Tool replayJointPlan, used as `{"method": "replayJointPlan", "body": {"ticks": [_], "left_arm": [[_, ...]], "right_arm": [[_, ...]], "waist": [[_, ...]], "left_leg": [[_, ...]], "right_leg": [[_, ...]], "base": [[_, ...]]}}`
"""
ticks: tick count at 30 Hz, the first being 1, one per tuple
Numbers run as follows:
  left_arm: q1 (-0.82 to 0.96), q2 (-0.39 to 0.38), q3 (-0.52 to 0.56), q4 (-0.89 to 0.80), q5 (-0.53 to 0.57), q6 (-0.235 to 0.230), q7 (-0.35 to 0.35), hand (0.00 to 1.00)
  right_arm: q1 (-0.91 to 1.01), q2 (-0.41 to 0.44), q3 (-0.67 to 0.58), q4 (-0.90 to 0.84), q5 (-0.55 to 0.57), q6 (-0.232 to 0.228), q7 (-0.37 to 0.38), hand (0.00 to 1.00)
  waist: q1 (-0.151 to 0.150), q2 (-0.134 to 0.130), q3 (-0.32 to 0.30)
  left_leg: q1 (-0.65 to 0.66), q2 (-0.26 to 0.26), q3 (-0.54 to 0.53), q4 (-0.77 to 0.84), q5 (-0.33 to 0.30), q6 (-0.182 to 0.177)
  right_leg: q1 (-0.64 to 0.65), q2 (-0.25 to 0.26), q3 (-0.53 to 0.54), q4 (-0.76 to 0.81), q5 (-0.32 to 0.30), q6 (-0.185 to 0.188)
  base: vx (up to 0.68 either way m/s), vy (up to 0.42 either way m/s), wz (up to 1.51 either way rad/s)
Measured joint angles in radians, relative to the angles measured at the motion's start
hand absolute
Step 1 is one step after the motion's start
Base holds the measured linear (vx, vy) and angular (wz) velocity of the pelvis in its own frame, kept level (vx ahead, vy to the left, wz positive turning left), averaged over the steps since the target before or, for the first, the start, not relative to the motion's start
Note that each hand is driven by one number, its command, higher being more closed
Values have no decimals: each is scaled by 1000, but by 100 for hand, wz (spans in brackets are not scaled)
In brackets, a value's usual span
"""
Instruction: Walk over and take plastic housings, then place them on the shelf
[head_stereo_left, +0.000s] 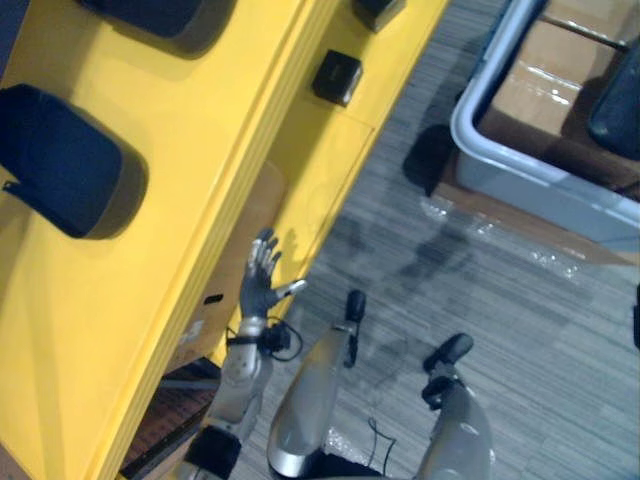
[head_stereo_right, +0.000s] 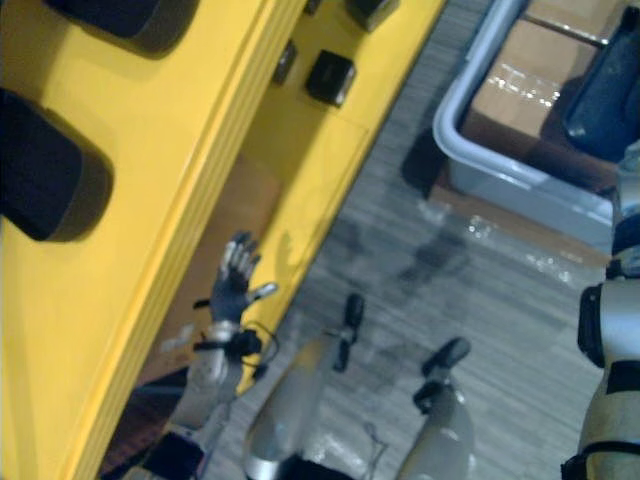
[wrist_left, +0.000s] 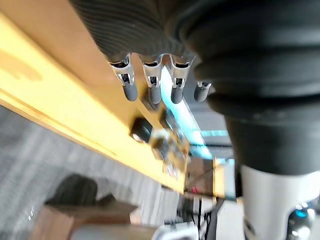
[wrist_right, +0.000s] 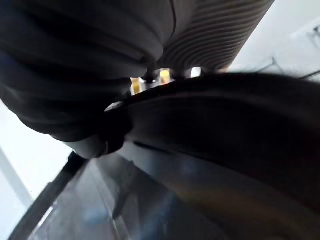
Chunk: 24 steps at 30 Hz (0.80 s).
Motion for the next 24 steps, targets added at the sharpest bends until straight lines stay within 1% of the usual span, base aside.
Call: {"method": "replayJointPlan", "body": {"ticks": [1, 2, 4, 5, 7, 9, 10, 11, 13, 14, 15, 17, 18, 19, 20, 22, 23, 24], "left_arm": [[-32, 15, 0, -5, 0, 25, 0, 0], [-46, 25, 0, -9, 0, 35, 0, 0], [-107, 57, 1, -22, -1, 80, 1, 0], [-119, 64, 2, -22, -2, 93, 1, 0], [-177, 73, 7, -21, -48, 147, -21, 0], [-211, 73, 7, -16, -80, 186, -45, 0], [-230, 76, 8, -7, -122, 227, -58, 0], [-236, 79, 8, -2, -132, 241, -60, 0], [-273, 80, 10, 53, -174, 296, -78, 0], [-285, 81, 10, 68, -188, 309, -78, 0], [-307, 88, 11, 93, -209, 328, -78, 0], [-338, 105, 13, 124, -224, 352, -77, 0], [-361, 106, 22, 143, -248, 372, -77, 0], [-372, 104, 30, 154, -255, 387, -77, 0], [-395, 104, 44, 177, -286, 412, -76, 0], [-412, 112, 64, 190, -294, 438, -70, 0], [-413, 113, 72, 191, -301, 442, -68, 0], [-420, 121, 79, 191, -318, 459, -65, 0]], "right_arm": [[-2, 3, 0, -15, -8, -10, 0, 100], [-2, 6, 0, -25, -12, -13, 0, 100], [-8, 30, -3, -57, -25, -31, -1, 100], [-8, 38, -4, -67, -26, -32, -1, 100], [-7, 77, -33, -91, -54, -52, -2, 100], [-8, 87, -41, -116, -60, -65, -2, 100], [-8, 107, -42, -131, -85, -87, -2, 100], [-7, 118, -44, -144, -96, -95, -2, 100], [-1, 154, -77, -198, -139, -131, -1, 100], [4, 160, -79, -206, -147, -140, -1, 100], [13, 172, -80, -233, -166, -155, 0, 100], [37, 193, -81, -291, -181, -187, 3, 100], [56, 200, -84, -340, -198, -209, 4, 100], [69, 205, -88, -363, -206, -219, 5, 100], [104, 215, -104, -414, -218, -237, 8, 100], [160, 239, -121, -486, -233, -260, 24, 100], [174, 245, -121, -507, -238, -266, 25, 100], [206, 259, -123, -553, -251, -280, 29, 100]], "waist": [[-6, -2, 1], [-10, -5, 3], [-33, -14, 9], [-39, -17, 11], [-59, -36, 17], [-69, -46, 20], [-84, -59, 18], [-89, -66, 20], [-118, -85, 20], [-124, -94, 19], [-136, -112, 19], [-144, -143, 16], [-159, -154, 16], [-164, -159, 15], [-171, -166, 15], [-183, -177, 12], [-188, -178, 12], [-196, -180, 11]], "left_leg": [[5, 5, 7, -2, 0, 0], [8, 7, 12, -5, 1, -1], [27, 13, 23, -26, 8, -10], [32, 16, 24, -29, 9, -12], [49, 29, 29, -48, 16, -22], [58, 36, 33, -57, 21, -27], [68, 41, 38, -66, 24, -32], [75, 44, 45, -70, 24, -32], [95, 51, 52, -76, 24, -33], [102, 53, 55, -81, 26, -36], [117, 56, 62, -95, 32, -41], [137, 63, 78, -108, 35, -46], [147, 66, 79, -115, 38, -48], [156, 65, 79, -124, 42, -50], [177, 68, 82, -136, 45, -53], [220, 70, 93, -165, 53, -57], [231, 70, 95, -174, 55, -58], [254, 69, 99, -190, 59, -60]], "right_leg": [[0, 4, 6, -1, 1, -2], [0, 6, 10, -2, 2, -3], [4, 14, 21, -9, 5, -7], [7, 18, 22, -13, 6, -9], [14, 33, 27, -22, 10, -14], [15, 41, 31, -24, 11, -17], [16, 47, 39, -24, 12, -19], [16, 50, 47, -24, 12, -20], [31, 58, 54, -29, 13, -20], [35, 60, 56, -33, 14, -22], [45, 66, 59, -45, 18, -28], [53, 76, 74, -60, 25, -35], [64, 80, 74, -68, 26, -35], [72, 82, 73, -76, 29, -36], [93, 90, 74, -95, 37, -38], [128, 97, 76, -120, 43, -38], [137, 98, 76, -127, 45, -37], [156, 102, 78, -141, 49, -36]], "base": [[2, -27, -14], [3, -37, -20], [8, -49, -15], [17, -66, -10], [19, -87, -13], [16, -72, -12], [12, -48, -16], [18, -53, -23], [7, -33, -15], [-6, -38, -9], [-9, -41, -15], [-12, -39, -22], [-13, -30, -13], [2, -34, -5], [15, -31, -8], [33, -37, -11], [43, -32, -8], [50, -30, -9]]}}
